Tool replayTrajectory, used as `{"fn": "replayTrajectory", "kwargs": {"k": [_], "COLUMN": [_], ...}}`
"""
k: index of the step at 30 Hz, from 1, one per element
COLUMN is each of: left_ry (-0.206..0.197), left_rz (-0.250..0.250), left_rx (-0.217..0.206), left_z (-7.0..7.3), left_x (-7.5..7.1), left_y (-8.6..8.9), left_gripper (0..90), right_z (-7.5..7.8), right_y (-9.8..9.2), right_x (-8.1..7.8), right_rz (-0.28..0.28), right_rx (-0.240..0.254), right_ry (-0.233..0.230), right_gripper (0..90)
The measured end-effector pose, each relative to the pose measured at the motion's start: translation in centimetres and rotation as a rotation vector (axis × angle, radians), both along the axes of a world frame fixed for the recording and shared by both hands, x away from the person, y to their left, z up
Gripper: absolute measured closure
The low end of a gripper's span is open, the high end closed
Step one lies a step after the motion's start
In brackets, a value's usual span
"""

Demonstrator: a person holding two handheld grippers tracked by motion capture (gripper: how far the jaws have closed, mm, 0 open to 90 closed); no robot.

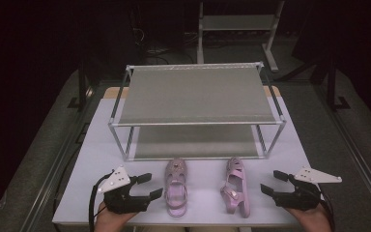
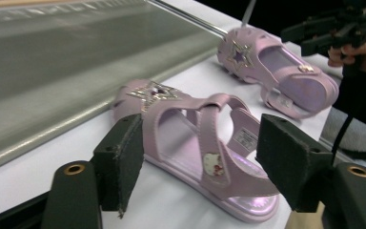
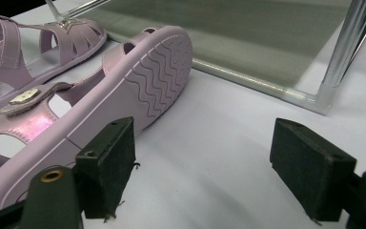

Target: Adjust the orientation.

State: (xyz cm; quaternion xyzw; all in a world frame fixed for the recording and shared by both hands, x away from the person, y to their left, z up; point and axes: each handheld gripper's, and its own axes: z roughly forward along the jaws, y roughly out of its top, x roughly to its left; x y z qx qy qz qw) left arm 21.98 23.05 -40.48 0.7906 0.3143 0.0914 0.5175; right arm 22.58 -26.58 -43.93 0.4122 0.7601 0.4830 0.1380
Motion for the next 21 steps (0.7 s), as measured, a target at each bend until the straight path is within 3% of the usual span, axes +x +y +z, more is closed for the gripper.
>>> {"fn": "replayTrajectory", "kwargs": {"k": [9, 18, 21], "left_ry": [0.036, 0.043, 0.06], "left_rz": [-0.022, -0.006, 0.024], "left_rx": [0.028, 0.089, 0.099], "left_z": [-0.5, -1.0, -1.2], "left_x": [0.2, 0.6, 0.7], "left_y": [-1.7, -2.8, -3.3], "left_gripper": [44.0, 46.6, 49.6], "right_z": [0.1, 0.1, 0.1], "right_y": [-0.1, 0.1, 0.1], "right_x": [-0.1, -0.3, -0.4], "right_rz": [-0.005, -0.008, -0.014], "right_rx": [-0.001, -0.006, -0.001], "right_ry": [-0.006, -0.012, -0.015], "right_gripper": [23.0, 23.0, 23.0]}}
